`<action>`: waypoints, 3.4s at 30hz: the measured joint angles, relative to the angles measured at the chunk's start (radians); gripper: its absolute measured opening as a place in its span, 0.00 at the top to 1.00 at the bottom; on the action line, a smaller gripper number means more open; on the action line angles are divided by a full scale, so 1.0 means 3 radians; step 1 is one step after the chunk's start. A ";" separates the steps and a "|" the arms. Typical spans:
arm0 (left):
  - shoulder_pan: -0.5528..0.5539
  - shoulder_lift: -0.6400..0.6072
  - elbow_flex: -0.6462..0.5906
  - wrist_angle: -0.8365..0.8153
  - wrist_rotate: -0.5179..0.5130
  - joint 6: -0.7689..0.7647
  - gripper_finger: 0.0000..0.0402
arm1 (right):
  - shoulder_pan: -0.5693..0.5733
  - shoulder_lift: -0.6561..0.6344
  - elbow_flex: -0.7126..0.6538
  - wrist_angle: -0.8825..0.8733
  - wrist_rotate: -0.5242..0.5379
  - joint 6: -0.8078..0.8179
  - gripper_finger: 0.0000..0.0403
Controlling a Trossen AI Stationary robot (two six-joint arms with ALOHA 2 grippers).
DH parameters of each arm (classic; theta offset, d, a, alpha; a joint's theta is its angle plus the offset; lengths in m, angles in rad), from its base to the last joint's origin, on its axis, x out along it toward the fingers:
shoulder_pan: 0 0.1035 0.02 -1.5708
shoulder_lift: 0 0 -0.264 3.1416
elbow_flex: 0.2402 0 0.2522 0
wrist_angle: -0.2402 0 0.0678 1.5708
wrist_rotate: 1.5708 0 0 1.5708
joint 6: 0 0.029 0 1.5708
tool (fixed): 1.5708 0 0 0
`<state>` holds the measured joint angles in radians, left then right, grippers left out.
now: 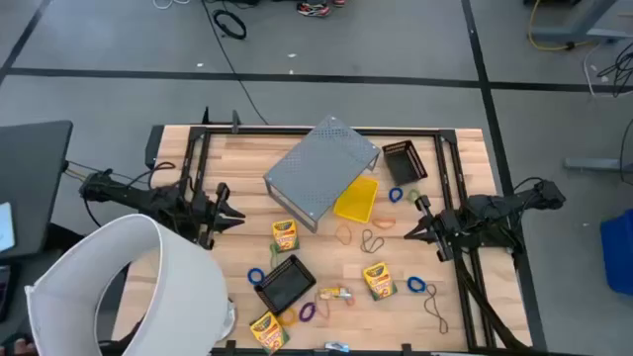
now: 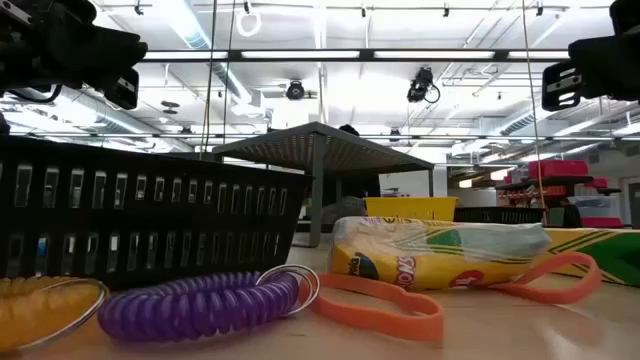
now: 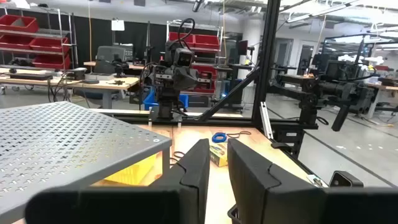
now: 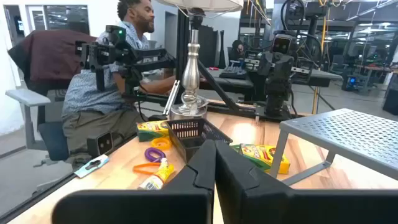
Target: Pick & Place Office Desk Supplies
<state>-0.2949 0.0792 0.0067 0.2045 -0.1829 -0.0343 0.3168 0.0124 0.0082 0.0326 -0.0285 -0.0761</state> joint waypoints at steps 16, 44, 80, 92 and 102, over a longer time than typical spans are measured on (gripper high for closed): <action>0.0001 0.0000 -0.0001 0.0000 0.0000 0.0000 0.84 | 0.0001 0.0000 -0.0001 0.0000 0.0000 0.0001 0.98; 0.0001 -0.0001 0.0000 0.0001 0.0000 0.0001 0.84 | 0.0000 0.0001 0.0000 0.0000 0.0000 0.0001 0.98; 0.0000 0.0000 0.0000 0.0001 0.0000 0.0000 0.84 | 0.0001 0.0001 -0.0001 0.0000 -0.0001 0.0001 0.98; 0.0000 0.0000 0.0000 0.0008 0.0001 -0.0123 0.84 | 0.0000 0.0000 0.0000 0.0088 -0.0168 -0.1341 0.98; 0.0001 -0.0001 0.0000 0.0006 -0.0064 -0.0175 0.84 | 0.0000 0.0001 0.0000 0.0126 -0.0146 -0.1172 0.98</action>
<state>-0.2947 0.0788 0.0065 0.2062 -0.2021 -0.0868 0.3168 0.0128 0.0082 0.0704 -0.0721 -0.4276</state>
